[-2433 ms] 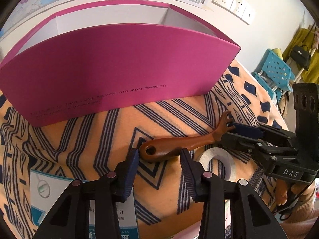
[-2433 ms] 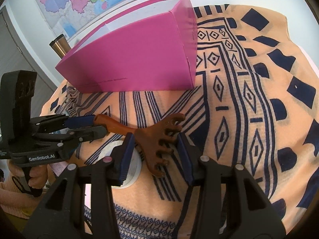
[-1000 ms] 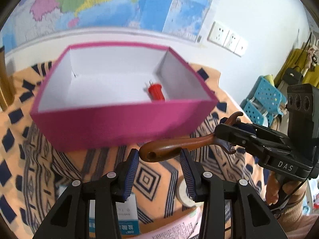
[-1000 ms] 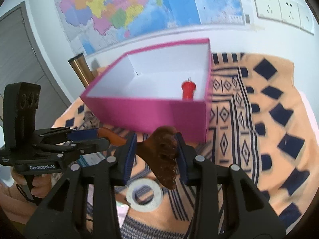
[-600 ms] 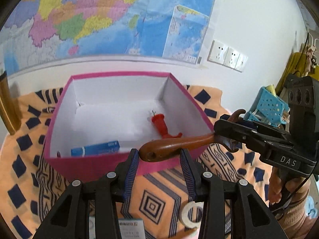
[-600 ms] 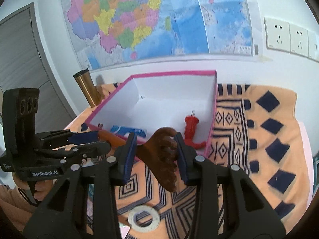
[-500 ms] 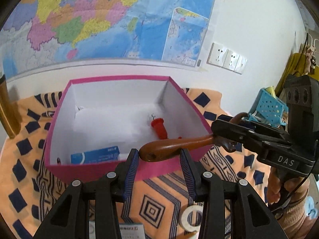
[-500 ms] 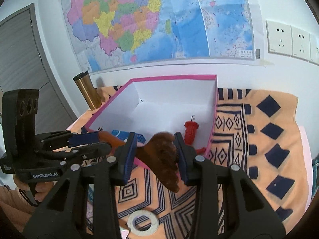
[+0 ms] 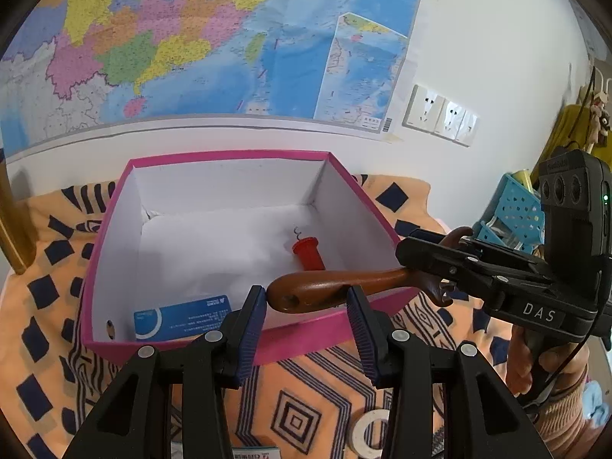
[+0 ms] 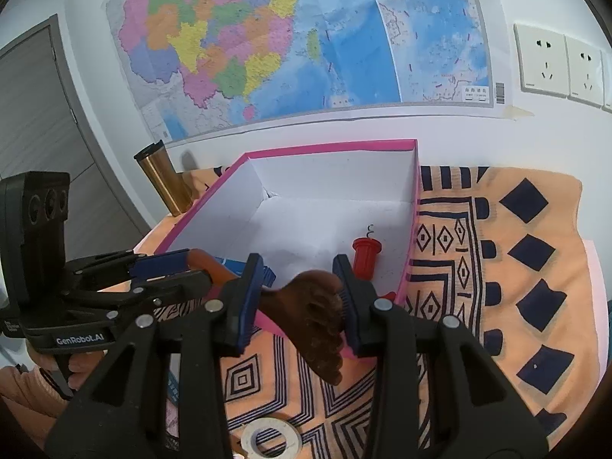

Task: Organize rigid objects
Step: 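Carry the wooden massager into the magenta box and release it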

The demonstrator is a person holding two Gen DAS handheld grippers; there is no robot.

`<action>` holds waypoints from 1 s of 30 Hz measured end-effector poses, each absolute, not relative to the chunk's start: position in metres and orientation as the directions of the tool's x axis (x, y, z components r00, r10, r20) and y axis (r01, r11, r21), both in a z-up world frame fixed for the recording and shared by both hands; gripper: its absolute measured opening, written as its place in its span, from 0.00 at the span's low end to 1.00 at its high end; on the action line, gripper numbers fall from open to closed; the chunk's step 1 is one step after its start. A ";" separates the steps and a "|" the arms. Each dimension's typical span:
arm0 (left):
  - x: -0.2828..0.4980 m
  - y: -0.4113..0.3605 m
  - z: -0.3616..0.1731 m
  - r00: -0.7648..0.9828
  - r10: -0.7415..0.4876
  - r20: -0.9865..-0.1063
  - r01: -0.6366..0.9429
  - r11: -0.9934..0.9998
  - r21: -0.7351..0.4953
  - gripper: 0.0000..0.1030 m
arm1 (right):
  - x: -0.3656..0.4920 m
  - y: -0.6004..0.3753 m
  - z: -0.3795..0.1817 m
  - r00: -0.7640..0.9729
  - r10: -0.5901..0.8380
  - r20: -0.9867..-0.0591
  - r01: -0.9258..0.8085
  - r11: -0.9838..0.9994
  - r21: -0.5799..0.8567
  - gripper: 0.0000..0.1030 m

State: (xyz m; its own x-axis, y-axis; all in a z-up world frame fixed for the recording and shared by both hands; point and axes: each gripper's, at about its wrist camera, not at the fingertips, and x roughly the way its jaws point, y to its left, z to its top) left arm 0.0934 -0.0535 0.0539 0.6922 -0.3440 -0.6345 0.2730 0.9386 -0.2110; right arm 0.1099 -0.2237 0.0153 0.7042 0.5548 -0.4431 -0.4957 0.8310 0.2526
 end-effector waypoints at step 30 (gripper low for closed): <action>0.145 -0.039 0.016 0.615 -0.367 -0.698 0.231 0.930 -0.286 0.42 | 0.163 -0.218 -0.004 0.684 0.501 -0.531 -0.436 0.864 0.253 0.40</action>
